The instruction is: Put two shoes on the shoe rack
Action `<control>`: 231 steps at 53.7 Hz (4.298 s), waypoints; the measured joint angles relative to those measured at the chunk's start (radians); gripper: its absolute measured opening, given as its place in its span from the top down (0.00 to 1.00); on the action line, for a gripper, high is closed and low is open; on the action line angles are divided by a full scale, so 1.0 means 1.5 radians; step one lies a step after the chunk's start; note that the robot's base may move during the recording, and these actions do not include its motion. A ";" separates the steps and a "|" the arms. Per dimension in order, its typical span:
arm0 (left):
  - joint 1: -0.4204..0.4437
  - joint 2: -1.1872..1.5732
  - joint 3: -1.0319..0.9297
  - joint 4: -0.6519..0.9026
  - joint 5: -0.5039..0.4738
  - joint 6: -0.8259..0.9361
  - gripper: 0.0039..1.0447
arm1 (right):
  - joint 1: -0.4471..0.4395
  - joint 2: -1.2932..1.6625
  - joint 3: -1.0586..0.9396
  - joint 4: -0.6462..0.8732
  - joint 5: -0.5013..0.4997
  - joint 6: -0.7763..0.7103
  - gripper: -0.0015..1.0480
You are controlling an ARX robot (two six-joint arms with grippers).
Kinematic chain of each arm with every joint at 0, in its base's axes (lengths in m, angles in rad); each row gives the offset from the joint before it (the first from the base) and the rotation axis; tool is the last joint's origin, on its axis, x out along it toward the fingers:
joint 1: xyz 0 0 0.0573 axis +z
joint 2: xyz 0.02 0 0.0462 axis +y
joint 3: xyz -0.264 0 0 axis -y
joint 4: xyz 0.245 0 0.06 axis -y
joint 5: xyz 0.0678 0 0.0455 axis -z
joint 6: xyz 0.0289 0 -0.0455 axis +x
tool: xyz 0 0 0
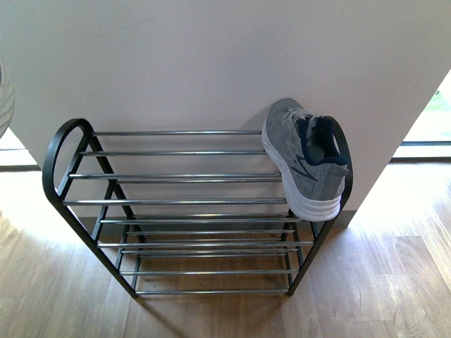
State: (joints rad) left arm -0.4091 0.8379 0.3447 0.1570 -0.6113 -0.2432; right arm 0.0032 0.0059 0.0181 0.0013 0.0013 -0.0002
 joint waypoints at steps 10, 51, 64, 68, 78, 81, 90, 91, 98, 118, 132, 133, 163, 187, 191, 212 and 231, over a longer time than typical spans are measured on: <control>0.009 0.132 0.070 0.013 0.100 -0.111 0.99 | 0.000 0.000 0.000 0.000 -0.001 0.000 0.40; -0.109 0.816 0.577 -0.010 0.181 -0.263 0.99 | 0.000 0.000 0.000 0.000 0.000 0.000 0.09; -0.105 0.890 0.644 -0.030 0.182 -0.256 0.99 | 0.000 0.000 0.000 0.000 -0.001 0.000 0.09; -0.103 0.902 0.657 -0.044 0.186 -0.258 0.99 | 0.000 0.000 0.000 0.000 0.000 0.000 0.09; -0.096 0.945 0.712 -0.057 0.184 -0.261 0.99 | 0.000 0.000 0.000 0.000 0.000 0.000 0.09; -0.094 0.954 0.722 -0.061 0.192 -0.263 0.99 | 0.000 0.000 0.000 0.000 0.000 0.000 0.09; -0.091 0.980 0.730 -0.039 0.221 -0.259 0.99 | 0.000 0.000 0.000 0.000 -0.001 0.000 0.09; -0.091 0.982 0.730 -0.035 0.224 -0.259 0.99 | 0.000 0.000 0.000 0.000 -0.001 0.000 0.09; -0.088 1.003 0.747 -0.028 0.262 -0.259 0.99 | 0.000 0.000 0.000 0.000 0.000 0.000 0.09; -0.076 1.024 0.775 -0.049 0.389 -0.348 0.89 | 0.000 0.000 0.000 0.000 -0.001 0.000 0.09; -0.075 1.024 0.774 -0.061 0.390 -0.414 0.45 | 0.000 0.000 0.000 0.000 -0.001 0.000 0.09; -0.074 1.024 0.772 -0.061 0.391 -0.423 0.40 | 0.000 0.000 0.000 0.000 0.000 0.000 0.09; -0.027 0.641 0.408 0.384 0.136 -0.047 0.31 | 0.000 0.000 0.000 0.000 0.000 0.000 0.09; 0.113 0.390 0.004 0.603 0.254 0.150 0.99 | 0.000 0.000 0.000 0.000 -0.001 0.000 0.09; 0.133 0.350 -0.035 0.602 0.269 0.152 0.99 | 0.000 0.000 0.000 0.000 -0.001 0.000 0.09; 0.200 0.173 -0.168 0.558 0.338 0.155 0.99 | 0.000 0.000 0.000 0.000 -0.001 0.000 0.09; 0.269 0.009 -0.207 0.432 0.402 0.155 0.99 | 0.000 0.000 0.000 0.000 -0.001 0.000 0.09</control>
State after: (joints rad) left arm -0.0059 0.8509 0.0345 0.8051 -0.0090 -0.0105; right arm 0.0032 0.0055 0.0181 0.0013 0.0006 -0.0002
